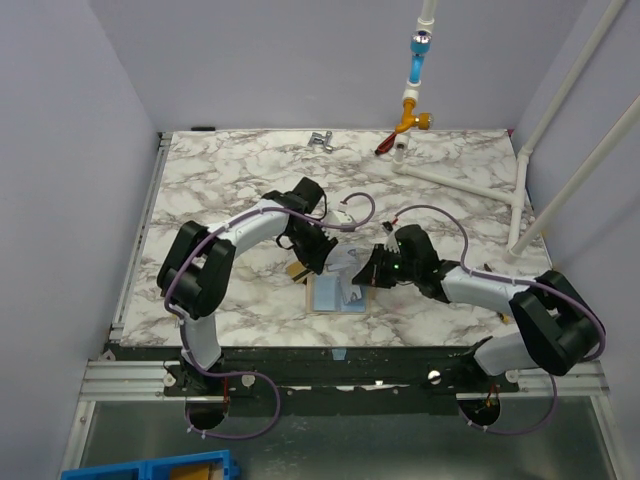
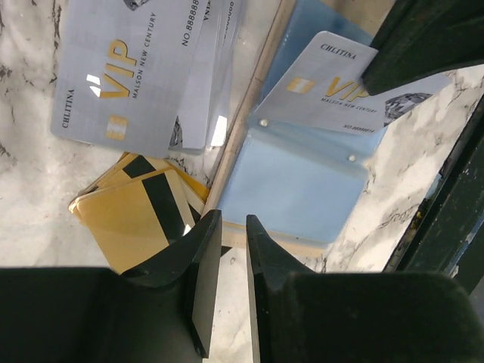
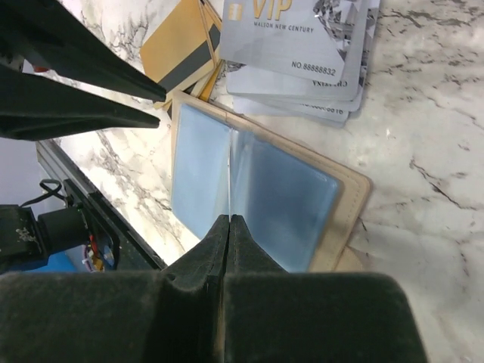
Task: Put the credit cards into the card holder
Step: Insert the credit card into the card holder.
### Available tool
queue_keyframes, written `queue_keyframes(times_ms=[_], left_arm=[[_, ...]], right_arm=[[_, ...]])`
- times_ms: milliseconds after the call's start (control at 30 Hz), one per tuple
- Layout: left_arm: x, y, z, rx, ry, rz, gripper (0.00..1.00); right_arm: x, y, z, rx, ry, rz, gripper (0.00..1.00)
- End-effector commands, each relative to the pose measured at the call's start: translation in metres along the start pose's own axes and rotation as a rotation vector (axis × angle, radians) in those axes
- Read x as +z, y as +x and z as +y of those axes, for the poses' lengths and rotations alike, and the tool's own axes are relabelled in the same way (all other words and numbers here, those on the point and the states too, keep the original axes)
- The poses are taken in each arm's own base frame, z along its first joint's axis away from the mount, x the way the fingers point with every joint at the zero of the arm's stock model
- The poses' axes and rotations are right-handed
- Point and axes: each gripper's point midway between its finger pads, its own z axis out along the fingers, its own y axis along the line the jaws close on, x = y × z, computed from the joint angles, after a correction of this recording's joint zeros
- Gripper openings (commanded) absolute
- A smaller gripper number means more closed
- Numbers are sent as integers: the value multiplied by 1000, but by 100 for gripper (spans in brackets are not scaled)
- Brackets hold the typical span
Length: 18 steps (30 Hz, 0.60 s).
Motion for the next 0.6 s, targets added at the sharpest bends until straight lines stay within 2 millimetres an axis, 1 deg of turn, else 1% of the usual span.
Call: queue_keyframes(times_ms=[0,167,267,433,567], left_arm=[[11,-5,0,15,17,15,21],[18,-2,-7,29,33,43,21],[25,5,-11,43,28,87,20],[37,20,-20,73,21,161,19],[41,28,-33,98,55,205,19]], right_arm=[[-7,-3,-6,-35,21,-62,1],[-12,3,-13,-36,36,-79,1],[-13,8,-20,-27,53,-70,1],[-19,11,-25,-25,75,-86,1],[-27,12,-28,-23,94,-102,1]])
